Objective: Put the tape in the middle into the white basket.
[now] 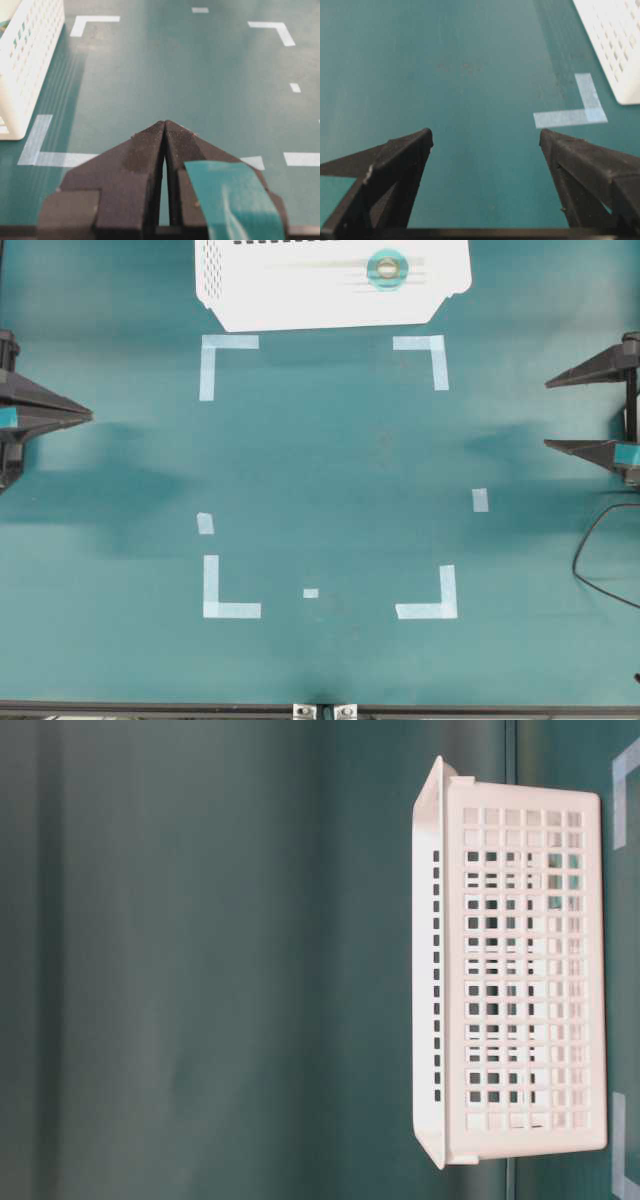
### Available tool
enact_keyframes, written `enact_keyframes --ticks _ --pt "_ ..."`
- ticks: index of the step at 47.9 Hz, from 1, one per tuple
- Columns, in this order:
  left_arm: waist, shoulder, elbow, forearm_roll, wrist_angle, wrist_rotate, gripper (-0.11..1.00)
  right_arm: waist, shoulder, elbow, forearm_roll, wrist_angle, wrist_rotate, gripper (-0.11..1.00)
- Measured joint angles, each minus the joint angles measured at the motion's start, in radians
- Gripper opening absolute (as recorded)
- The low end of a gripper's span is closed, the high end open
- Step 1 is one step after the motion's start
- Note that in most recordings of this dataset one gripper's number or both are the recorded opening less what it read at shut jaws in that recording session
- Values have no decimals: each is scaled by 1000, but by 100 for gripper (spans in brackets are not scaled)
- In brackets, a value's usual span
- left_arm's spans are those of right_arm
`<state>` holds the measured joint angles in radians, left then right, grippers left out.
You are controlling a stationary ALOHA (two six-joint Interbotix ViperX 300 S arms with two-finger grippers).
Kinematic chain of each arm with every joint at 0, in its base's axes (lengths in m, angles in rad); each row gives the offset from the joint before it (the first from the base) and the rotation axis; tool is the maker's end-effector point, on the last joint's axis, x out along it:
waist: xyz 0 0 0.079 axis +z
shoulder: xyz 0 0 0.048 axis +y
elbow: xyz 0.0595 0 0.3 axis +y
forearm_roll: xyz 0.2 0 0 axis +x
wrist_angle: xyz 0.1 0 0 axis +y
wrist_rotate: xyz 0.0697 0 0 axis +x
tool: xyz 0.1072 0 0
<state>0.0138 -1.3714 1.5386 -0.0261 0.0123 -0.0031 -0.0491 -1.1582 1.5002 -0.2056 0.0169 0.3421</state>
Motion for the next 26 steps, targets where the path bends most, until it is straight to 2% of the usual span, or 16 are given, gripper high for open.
enact_keyframes --ticks 26 --pt "-2 0 21 -2 3 0 -11 0 0 15 0 -6 3 100"
